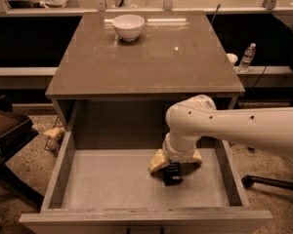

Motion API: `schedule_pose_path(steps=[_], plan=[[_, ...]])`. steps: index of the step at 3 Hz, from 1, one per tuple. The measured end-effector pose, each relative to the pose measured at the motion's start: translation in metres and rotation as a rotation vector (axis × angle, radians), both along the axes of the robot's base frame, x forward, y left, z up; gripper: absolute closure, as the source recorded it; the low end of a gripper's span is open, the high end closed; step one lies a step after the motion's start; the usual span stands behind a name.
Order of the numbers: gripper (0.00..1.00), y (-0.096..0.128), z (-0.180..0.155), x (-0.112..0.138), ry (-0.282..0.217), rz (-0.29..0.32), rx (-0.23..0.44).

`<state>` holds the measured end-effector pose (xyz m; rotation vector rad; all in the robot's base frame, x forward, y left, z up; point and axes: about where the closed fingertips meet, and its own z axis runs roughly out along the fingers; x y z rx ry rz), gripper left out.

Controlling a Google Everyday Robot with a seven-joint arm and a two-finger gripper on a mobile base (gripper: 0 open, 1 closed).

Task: Pick rxbar blueberry from top drawer and place on counter

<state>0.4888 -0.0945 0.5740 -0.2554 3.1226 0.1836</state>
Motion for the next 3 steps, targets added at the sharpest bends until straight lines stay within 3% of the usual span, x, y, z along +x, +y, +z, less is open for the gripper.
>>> schedule_pose_path(steps=[2, 3], plan=[[0.84, 0.000, 0.018, 0.000, 0.000, 0.000, 0.000], [1.00, 0.001, 0.019, -0.001, 0.004, 0.001, 0.004]])
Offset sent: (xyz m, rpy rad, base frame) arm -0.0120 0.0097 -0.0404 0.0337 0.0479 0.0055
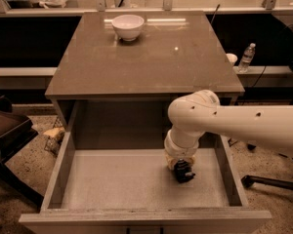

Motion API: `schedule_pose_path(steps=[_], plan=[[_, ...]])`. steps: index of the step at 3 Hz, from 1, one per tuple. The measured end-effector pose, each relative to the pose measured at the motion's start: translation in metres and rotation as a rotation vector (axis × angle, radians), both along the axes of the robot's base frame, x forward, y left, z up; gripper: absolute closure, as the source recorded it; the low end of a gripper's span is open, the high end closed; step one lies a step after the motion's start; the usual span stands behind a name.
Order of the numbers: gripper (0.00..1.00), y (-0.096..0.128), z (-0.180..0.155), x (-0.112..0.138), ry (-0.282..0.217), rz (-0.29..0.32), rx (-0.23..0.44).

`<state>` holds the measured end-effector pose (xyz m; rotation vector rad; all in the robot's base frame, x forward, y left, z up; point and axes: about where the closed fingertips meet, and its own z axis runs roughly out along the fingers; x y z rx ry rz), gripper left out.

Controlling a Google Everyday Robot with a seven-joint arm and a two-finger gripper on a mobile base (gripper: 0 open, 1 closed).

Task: Pick rxbar blueberry from top drawer and place on counter

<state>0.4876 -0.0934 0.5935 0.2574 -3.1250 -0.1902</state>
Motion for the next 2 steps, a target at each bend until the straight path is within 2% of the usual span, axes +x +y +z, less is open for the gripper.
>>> schedule_pose_path(steps=[2], plan=[[1.00, 0.0026, 0.0023, -0.0026, 0.008, 0.003, 0.009]])
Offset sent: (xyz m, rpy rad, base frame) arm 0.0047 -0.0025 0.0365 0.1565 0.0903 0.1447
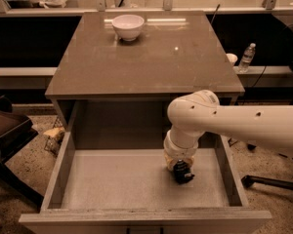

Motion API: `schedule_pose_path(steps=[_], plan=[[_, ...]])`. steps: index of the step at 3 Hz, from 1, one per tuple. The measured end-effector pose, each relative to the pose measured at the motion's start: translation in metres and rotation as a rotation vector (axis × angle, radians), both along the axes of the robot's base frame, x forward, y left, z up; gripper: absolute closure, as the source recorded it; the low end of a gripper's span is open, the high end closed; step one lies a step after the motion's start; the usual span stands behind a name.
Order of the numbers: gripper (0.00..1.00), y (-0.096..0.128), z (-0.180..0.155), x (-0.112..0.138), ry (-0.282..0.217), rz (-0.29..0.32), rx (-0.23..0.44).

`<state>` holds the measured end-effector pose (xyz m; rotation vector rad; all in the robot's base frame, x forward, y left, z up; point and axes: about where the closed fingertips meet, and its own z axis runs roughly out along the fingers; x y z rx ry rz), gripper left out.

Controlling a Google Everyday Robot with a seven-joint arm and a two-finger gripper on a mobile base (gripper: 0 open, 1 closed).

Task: Pick rxbar blueberry from top drawer and place on counter

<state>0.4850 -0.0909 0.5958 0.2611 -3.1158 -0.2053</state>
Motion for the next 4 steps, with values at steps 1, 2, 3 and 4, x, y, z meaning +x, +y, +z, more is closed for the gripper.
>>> schedule_pose_path(steps=[1, 2, 3, 4], plan=[[1.00, 0.000, 0.000, 0.000, 0.000, 0.000, 0.000], [1.00, -0.007, 0.022, 0.007, -0.002, 0.037, 0.028], [1.00, -0.032, 0.084, 0.021, 0.001, 0.071, 0.105], [1.00, -0.052, 0.145, 0.034, 0.002, 0.172, 0.165]])
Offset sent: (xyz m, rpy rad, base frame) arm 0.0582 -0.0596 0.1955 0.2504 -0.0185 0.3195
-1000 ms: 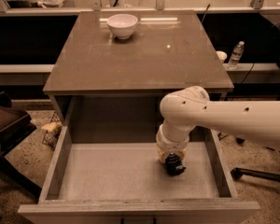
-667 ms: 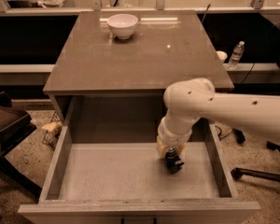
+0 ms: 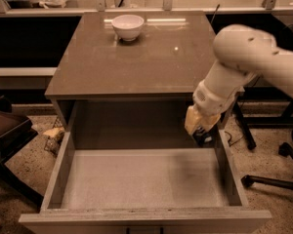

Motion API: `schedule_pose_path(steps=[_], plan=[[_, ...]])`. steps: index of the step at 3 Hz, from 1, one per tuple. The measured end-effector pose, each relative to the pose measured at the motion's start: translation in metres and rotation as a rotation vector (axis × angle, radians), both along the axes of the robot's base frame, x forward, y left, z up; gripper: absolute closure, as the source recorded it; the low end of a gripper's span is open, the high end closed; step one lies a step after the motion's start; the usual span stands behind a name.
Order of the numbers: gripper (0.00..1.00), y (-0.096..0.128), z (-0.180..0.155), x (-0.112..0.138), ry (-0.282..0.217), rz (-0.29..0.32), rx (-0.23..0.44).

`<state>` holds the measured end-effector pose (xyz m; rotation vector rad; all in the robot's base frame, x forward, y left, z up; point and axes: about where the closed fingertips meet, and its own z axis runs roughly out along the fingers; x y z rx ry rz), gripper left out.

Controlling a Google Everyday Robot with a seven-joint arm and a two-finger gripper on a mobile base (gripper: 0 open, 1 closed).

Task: Pick rxbar blueberry from top drawer and place on counter

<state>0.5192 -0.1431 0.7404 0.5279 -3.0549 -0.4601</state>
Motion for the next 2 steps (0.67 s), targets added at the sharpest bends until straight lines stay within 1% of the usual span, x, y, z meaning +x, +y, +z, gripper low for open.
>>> schedule_pose_path(steps=[1, 2], plan=[[1.00, -0.017, 0.062, 0.015, -0.039, 0.073, 0.035], [1.00, -0.018, 0.121, 0.032, -0.144, 0.126, 0.042]])
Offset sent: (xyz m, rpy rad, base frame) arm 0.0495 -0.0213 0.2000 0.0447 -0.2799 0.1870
